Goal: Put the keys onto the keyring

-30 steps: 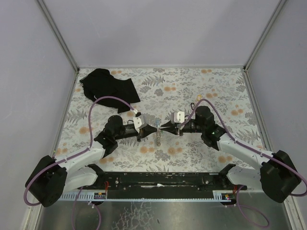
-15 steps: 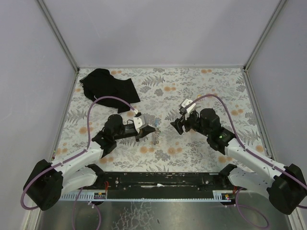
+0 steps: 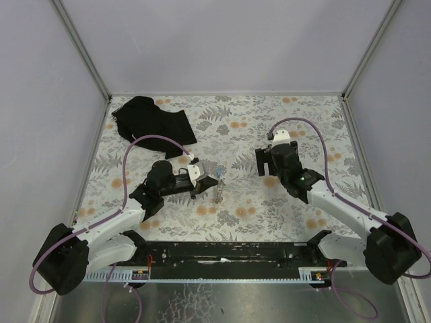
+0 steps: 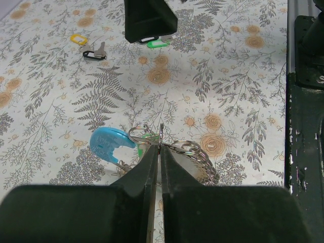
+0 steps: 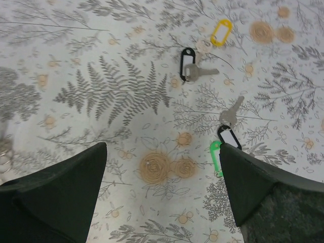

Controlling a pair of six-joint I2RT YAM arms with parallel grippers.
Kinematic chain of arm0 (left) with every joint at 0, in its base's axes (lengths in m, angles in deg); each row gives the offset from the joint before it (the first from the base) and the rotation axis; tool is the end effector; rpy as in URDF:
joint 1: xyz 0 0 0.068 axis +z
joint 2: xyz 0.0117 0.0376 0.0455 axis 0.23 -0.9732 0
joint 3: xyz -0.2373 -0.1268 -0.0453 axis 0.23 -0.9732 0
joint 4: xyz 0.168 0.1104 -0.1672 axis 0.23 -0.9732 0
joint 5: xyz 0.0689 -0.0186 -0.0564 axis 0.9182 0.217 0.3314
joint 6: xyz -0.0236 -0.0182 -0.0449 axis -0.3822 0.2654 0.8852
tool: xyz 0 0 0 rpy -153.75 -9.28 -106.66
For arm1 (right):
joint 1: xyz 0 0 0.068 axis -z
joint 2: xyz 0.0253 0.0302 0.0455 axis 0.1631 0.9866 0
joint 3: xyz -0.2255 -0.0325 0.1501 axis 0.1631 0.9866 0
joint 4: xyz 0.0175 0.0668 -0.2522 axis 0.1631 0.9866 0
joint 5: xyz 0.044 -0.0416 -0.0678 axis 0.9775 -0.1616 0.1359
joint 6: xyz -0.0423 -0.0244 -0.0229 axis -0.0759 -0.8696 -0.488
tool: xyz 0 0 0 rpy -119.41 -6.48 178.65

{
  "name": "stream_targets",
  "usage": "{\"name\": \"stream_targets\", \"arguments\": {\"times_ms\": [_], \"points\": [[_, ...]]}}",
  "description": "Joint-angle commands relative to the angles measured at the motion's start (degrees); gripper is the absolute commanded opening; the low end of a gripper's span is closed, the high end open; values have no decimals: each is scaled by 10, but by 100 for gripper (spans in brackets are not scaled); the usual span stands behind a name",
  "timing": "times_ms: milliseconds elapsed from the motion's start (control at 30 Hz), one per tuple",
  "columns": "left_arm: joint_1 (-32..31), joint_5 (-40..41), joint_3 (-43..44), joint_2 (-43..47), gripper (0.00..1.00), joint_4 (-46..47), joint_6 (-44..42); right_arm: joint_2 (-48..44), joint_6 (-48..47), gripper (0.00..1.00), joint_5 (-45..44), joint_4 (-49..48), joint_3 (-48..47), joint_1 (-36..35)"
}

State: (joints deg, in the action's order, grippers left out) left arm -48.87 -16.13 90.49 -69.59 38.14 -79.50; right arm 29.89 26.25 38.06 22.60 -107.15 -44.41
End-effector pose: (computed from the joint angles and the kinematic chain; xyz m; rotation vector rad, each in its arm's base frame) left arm 0.1695 -0.1472 0.2320 1.1552 1.3919 -0.8330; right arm 0.2115 0.1316 0.2530 -0.2007 2.0035 0.0964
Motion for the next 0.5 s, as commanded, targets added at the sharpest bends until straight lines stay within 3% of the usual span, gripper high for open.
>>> {"name": "stream_targets", "arguments": {"times_ms": [0,133,233,467], "points": [[0,6,18,-1,0,23,4,58,47,100,-35,14,-41,35],[0,2,20,-5,0,24,8,103,84,97,-16,41,-53,97],[0,6,19,-8,0,26,6,122,110,90,32,47,-45,154],[0,0,22,-20,0,29,7,165,155,74,42,69,-39,197]]}}
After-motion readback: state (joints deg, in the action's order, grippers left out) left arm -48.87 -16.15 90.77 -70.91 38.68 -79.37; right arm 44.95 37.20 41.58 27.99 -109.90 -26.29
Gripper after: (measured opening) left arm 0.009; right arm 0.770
